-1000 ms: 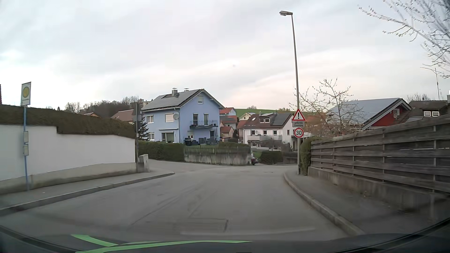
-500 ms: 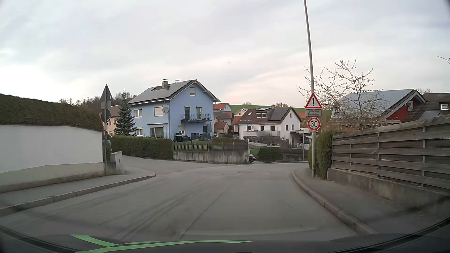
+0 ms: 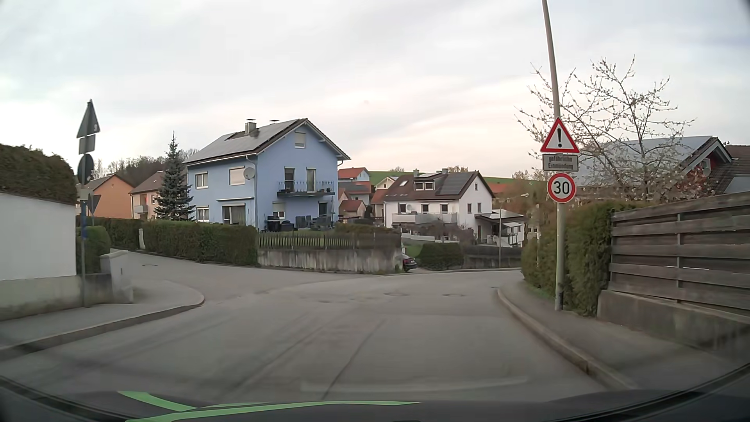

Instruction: Follow the waypoints while adhering to traffic rules and regulations

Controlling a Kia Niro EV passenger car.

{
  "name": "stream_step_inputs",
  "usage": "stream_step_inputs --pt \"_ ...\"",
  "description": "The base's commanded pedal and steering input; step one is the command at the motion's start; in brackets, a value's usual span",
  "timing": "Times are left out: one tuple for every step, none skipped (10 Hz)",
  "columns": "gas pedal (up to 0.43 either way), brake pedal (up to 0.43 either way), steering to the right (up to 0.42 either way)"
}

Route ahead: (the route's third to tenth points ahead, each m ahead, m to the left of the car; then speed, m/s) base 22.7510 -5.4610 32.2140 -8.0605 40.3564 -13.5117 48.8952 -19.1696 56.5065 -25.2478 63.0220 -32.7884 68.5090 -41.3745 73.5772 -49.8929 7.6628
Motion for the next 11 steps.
stream_step_inputs --pt "0.0 0.177 0.05" --pt "0.0 0.177 0.051" --pt "0.0 0.171 0.051" --pt "0.0 0.171 0.052" --pt "0.0 0.165 0.054" --pt "0.0 0.159 0.058" --pt "0.0 0.152 0.062" --pt "0.0 0.152 0.066" --pt "0.0 0.152 0.07" --pt "0.0 0.146 0.071" --pt "0.0 0.146 0.071"
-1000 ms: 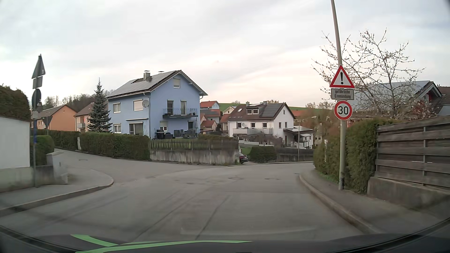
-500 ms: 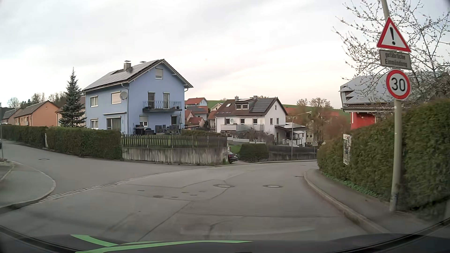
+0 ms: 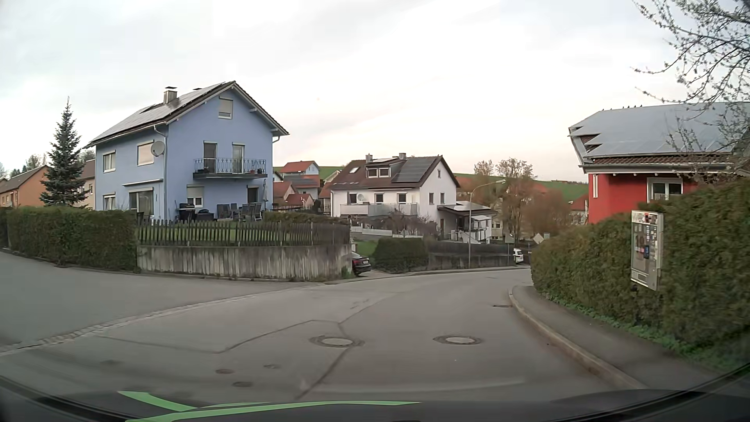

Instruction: Follow the waypoints while adhering to traffic rules and regulations

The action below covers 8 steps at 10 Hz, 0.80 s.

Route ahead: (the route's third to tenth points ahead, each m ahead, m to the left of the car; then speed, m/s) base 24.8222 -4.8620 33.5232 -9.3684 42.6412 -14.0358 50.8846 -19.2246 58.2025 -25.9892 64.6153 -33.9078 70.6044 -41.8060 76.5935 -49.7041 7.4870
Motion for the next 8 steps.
stream_step_inputs --pt "0.0 0.146 0.071" --pt "0.0 0.14 0.07" --pt "0.0 0.14 0.07" --pt "0.0 0.128 0.07" --pt "0.0 0.128 0.07" --pt "0.0 0.128 0.069" --pt "0.0 0.128 0.066" --pt "0.0 0.116 0.067"
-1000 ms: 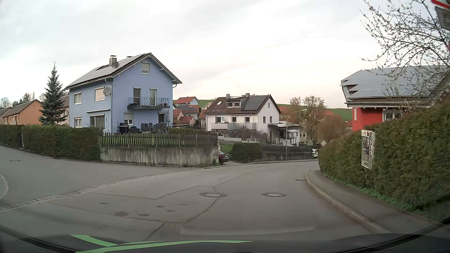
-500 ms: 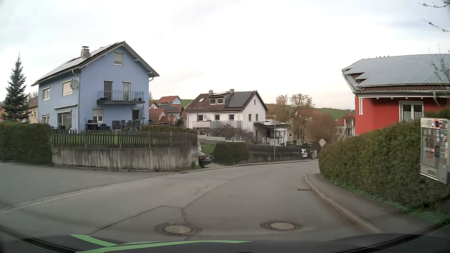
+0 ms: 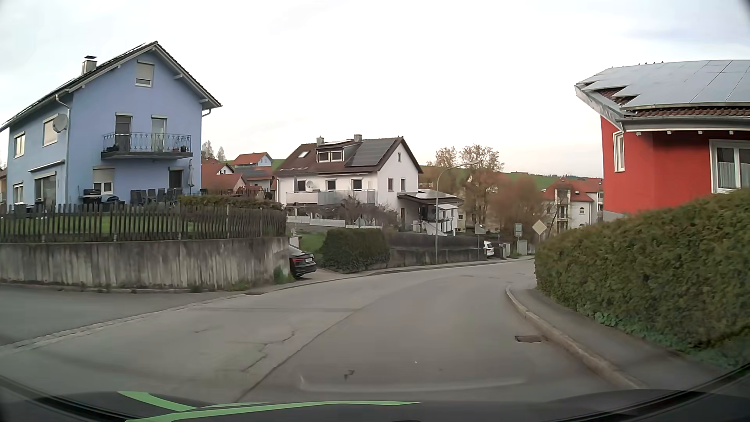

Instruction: Follow the waypoints while adhering to traffic rules and regulations

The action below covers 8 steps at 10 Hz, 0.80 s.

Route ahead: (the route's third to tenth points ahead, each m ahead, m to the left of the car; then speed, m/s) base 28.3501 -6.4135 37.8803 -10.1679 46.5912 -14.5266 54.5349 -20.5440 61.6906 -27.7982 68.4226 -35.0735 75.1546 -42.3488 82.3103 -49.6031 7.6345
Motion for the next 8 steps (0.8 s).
stream_step_inputs --pt "0.0 0.122 0.069" --pt "0.0 0.128 0.066" --pt "0.0 0.116 0.062" --pt "0.0 0.116 0.063" --pt "0.0 0.116 0.064" --pt "0.0 0.116 0.062" --pt "0.0 0.116 0.066" --pt "0.0 0.116 0.069"
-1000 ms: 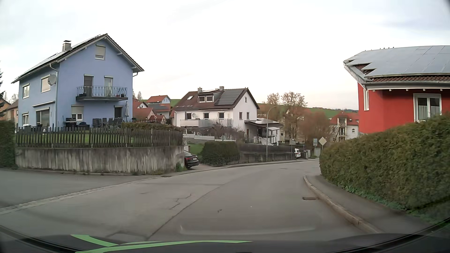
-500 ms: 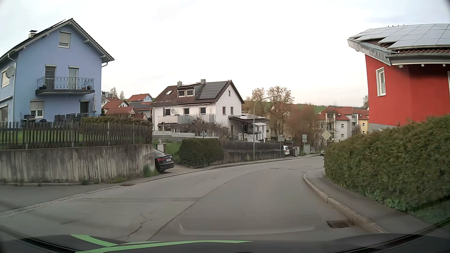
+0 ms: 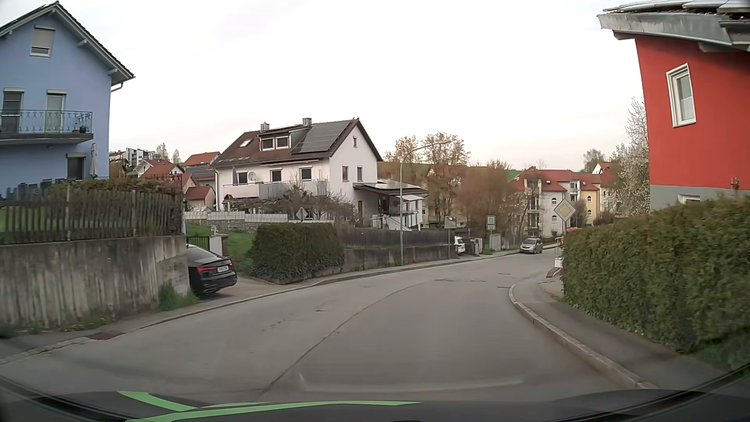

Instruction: Follow the waypoints while adhering to traffic rules and regulations

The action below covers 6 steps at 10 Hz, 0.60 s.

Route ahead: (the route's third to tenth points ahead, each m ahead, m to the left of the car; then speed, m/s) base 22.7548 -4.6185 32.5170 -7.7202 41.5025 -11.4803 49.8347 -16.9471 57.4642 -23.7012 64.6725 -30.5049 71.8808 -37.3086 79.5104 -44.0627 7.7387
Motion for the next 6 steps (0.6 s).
stream_step_inputs --pt "0.0 0.116 0.069" --pt "0.0 0.122 0.07" --pt "0.0 0.128 0.07" --pt "0.0 0.128 0.071" --pt "0.0 0.128 0.071" --pt "0.0 0.134 0.071"
